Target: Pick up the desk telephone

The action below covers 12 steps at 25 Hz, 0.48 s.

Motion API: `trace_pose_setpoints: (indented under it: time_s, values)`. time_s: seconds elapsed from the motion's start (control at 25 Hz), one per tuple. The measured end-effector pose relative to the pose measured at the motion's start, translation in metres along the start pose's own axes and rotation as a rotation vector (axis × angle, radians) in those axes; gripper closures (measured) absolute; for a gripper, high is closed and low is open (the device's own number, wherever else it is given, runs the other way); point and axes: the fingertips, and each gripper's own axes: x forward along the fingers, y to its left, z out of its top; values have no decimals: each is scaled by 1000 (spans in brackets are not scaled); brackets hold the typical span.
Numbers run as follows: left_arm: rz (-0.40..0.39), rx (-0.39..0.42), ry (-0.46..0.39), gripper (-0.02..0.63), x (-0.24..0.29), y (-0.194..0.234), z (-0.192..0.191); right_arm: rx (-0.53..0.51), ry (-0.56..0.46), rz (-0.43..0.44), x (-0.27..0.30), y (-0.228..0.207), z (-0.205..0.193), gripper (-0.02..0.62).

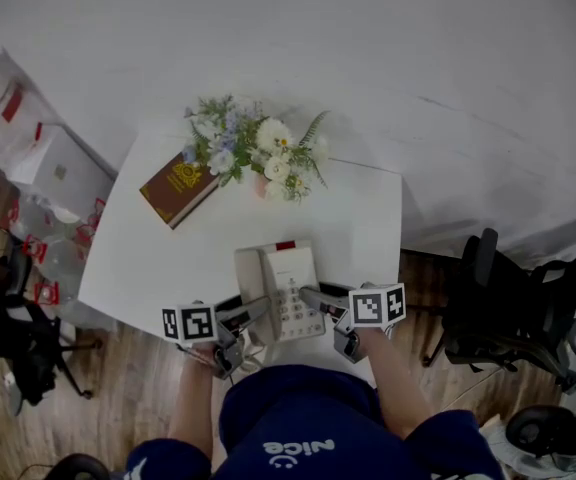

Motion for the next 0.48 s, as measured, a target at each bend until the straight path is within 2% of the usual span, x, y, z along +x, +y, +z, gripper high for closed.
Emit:
trace_pose_setpoints:
  time_s: [0.32,0.48]
  values:
    - [-35,69,-38,222,-19,-33,3,-73,-70,5,-21,32,5,362]
    - [-32,112,-45,222,-27,-49,7,-81,-105,49,-29,46,10,364]
